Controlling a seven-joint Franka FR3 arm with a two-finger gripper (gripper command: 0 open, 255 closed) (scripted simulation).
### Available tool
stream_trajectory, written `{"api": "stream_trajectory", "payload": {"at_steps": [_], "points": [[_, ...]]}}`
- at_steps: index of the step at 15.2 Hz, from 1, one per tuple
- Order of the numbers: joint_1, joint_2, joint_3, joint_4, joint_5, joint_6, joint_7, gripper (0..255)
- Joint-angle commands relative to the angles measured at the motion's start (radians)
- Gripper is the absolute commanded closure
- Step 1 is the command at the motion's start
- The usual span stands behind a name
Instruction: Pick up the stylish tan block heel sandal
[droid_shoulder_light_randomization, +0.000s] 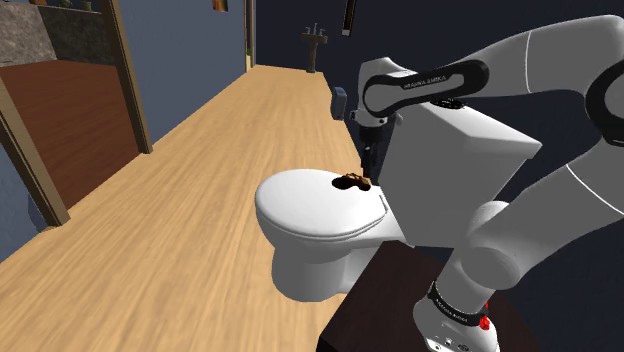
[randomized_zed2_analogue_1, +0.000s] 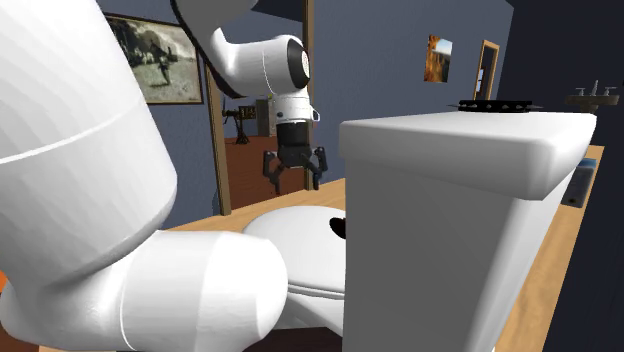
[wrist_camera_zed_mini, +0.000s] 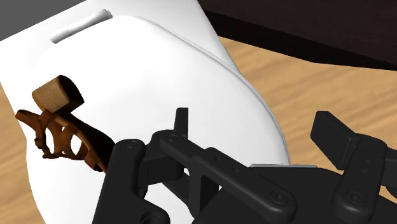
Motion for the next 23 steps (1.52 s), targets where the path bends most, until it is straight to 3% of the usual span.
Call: {"api": "stream_trajectory", "payload": {"at_steps": [1, 10, 18, 23], "points": [[-0.008, 0.062, -0.03, 0.02, -0.015, 0.045, -0.047, 0], [-0.04, 0.393, -0.126, 0.208, -0.002, 0.198, -0.256, 0], [-0.103, 0.691, -0.146, 0.445, 0.069, 0.263, -0.428, 0], [-0.109, 0.729, -0.142, 0.423, 0.079, 0.32, -0.426, 0]]}}
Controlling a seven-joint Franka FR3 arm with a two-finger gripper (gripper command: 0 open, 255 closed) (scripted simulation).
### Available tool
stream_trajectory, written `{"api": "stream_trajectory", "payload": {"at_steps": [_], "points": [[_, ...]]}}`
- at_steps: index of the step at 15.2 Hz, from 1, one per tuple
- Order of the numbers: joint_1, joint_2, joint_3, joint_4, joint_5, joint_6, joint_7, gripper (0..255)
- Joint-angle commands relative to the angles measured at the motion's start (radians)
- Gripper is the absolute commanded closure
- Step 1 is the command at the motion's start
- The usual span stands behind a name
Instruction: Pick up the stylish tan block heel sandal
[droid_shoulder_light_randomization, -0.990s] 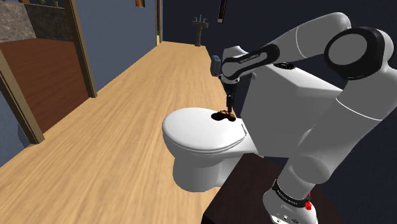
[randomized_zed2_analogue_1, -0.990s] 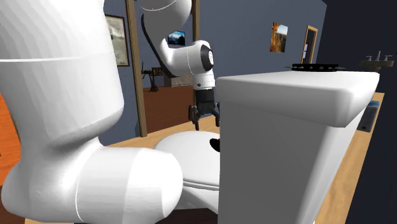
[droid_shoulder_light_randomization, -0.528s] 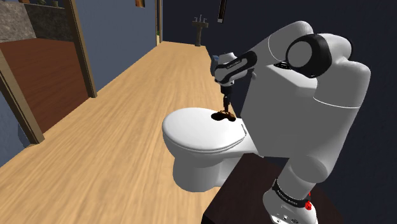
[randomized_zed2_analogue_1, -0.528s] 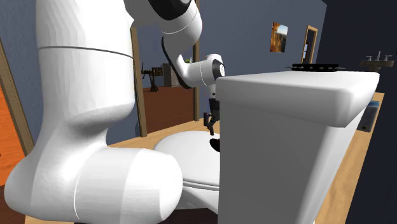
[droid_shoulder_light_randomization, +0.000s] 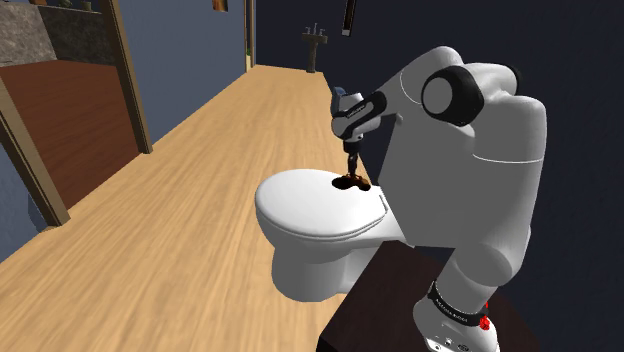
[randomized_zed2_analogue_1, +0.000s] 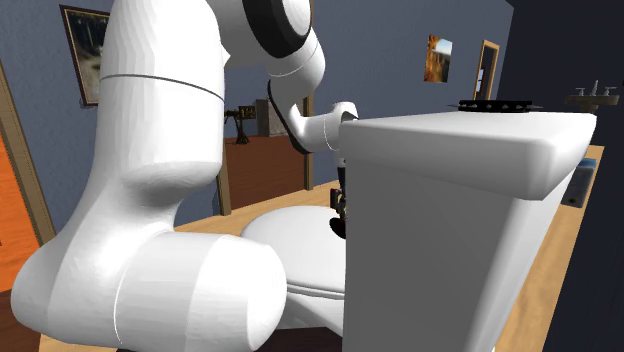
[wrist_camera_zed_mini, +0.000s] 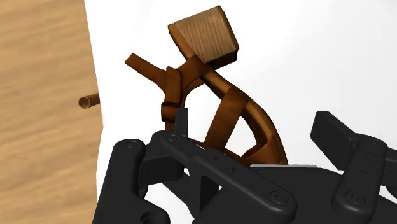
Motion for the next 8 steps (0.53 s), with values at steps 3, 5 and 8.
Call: {"api": "stream_trajectory", "payload": {"at_steps": [3, 5, 8], "points": [[-0.004, 0.032, 0.004, -0.012, 0.009, 0.042, 0.002, 0], [-0.003, 0.03, 0.004, -0.009, 0.008, 0.038, 0.002, 255], [-0.003, 0.03, 0.004, -0.008, 0.008, 0.037, 0.002, 255]]}}
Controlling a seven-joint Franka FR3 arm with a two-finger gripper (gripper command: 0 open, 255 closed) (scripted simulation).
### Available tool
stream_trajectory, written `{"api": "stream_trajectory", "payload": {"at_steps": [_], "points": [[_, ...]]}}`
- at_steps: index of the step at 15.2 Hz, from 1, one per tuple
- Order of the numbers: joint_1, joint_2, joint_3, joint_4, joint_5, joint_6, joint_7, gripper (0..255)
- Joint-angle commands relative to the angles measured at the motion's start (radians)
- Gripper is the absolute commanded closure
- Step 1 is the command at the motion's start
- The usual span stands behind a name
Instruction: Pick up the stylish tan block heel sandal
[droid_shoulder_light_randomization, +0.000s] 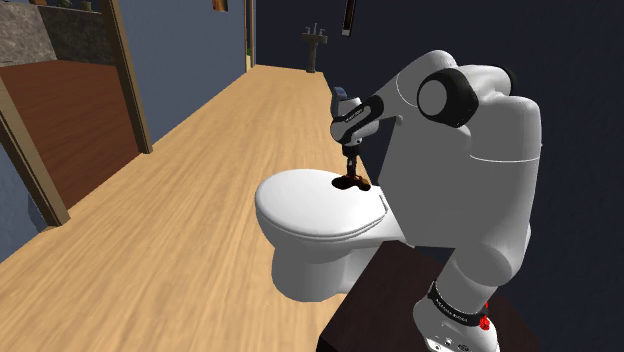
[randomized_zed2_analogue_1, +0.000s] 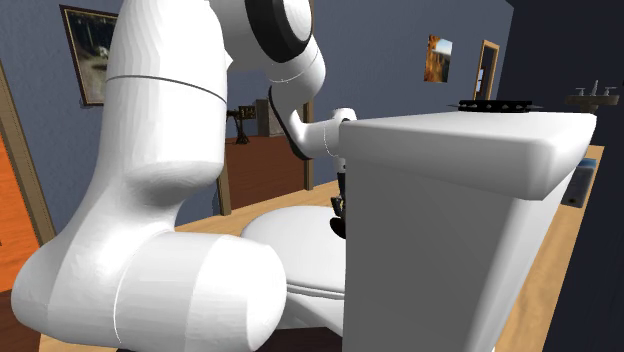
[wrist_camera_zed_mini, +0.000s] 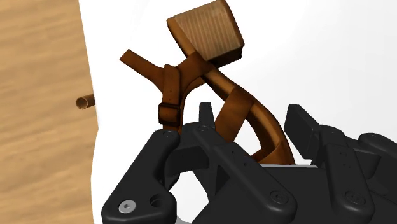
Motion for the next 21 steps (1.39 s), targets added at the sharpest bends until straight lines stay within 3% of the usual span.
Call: {"api": "stream_trajectory", "payload": {"at_steps": [1, 6, 21], "points": [[0.0, 0.001, 0.0, 0.0, 0.0, 0.0, 0.0, 255], [0.0, 0.002, 0.001, -0.004, 0.001, 0.005, 0.0, 255], [0.014, -0.103, -0.011, 0.071, -0.027, -0.17, -0.008, 255]]}}
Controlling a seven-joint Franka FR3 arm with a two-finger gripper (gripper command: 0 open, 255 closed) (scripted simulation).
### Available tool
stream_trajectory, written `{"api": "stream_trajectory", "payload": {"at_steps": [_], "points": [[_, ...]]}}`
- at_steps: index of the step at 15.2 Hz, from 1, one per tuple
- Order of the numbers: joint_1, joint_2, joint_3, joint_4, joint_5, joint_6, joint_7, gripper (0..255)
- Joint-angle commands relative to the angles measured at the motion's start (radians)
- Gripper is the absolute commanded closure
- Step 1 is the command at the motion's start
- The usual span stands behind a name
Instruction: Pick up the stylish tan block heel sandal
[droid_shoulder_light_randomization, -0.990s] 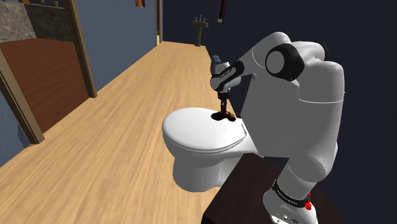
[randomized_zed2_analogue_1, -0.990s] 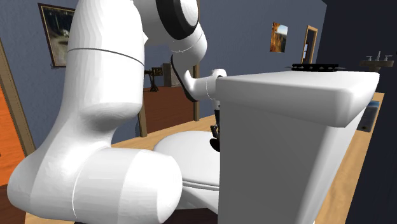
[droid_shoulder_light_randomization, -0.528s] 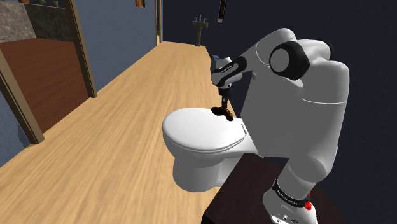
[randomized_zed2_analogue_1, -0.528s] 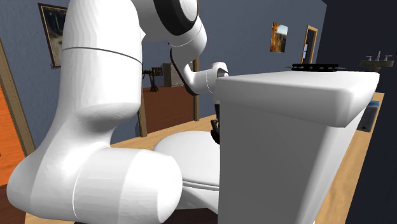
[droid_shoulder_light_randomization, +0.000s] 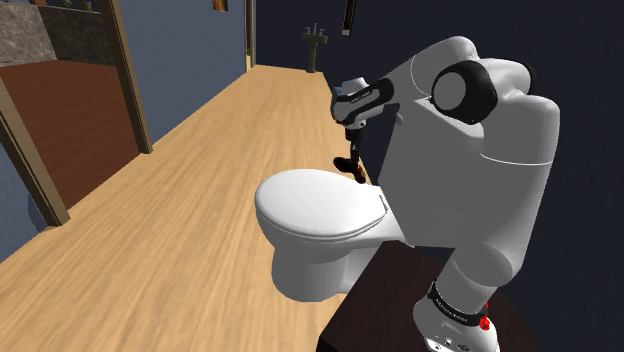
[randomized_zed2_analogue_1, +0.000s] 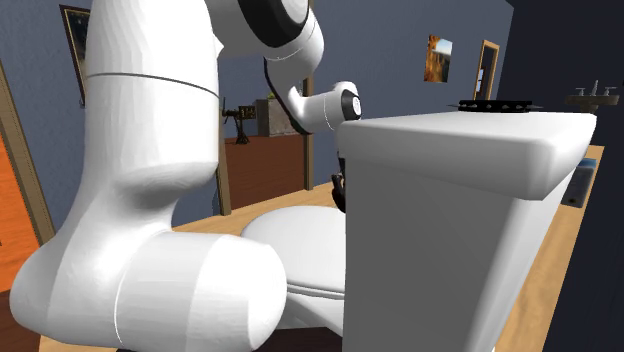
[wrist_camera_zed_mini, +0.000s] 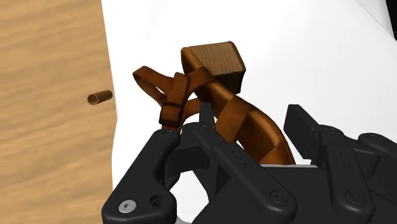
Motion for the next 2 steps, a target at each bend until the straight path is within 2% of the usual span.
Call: {"api": "stream_trajectory", "payload": {"at_steps": [1, 2], "points": [[0.001, -0.008, -0.001, 0.007, -0.002, -0.015, -0.001, 255], [0.001, -0.008, -0.001, 0.007, -0.002, -0.015, -0.001, 255]]}}
